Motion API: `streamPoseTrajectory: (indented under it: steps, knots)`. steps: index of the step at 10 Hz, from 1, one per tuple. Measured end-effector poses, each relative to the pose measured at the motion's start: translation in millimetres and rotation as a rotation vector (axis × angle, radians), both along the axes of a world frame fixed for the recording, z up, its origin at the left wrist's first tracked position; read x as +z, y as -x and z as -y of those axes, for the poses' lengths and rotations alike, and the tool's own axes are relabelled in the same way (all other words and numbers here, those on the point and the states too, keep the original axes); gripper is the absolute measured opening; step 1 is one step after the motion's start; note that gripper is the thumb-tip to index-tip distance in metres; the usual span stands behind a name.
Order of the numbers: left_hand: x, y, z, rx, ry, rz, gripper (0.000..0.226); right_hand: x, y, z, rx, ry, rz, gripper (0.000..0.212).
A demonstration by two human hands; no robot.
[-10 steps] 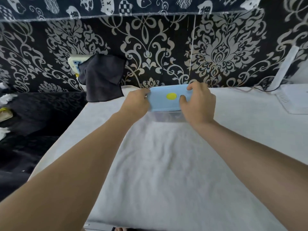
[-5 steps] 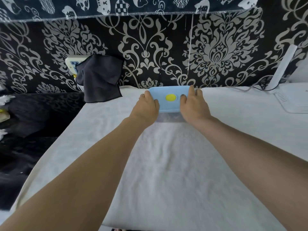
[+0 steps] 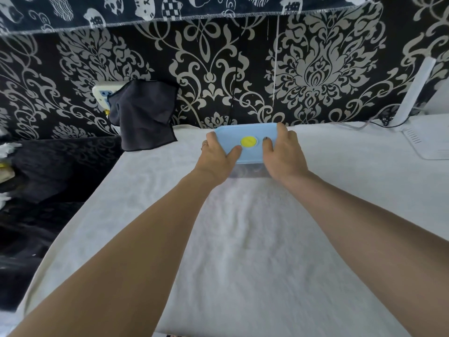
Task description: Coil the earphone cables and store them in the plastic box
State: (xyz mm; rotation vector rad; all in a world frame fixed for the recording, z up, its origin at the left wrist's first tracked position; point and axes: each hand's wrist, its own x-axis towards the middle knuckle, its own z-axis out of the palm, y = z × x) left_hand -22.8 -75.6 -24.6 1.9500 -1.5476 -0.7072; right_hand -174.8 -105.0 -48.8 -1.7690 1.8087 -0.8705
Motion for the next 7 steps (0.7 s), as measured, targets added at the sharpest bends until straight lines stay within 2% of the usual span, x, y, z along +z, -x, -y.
streamPoseTrajectory:
  steps: [2,5,7]
  knots:
    - [-2.4,-2.8,0.9,-0.042,-0.005,0.031,0.055,-0.6,-1.6,-2.8,-0.007,0.023,-0.028,0.052]
    - [15.7,-19.9,28.4,-0.072,0.015,0.078,0.061,11.7,-15.3,12.0,-0.056,0.052,0.008,0.046]
    - [1.9,-28.4,34.6,-0.089,-0.044,0.079,0.066,7.3,-18.9,18.4,-0.046,0.001,-0.078,0.049]
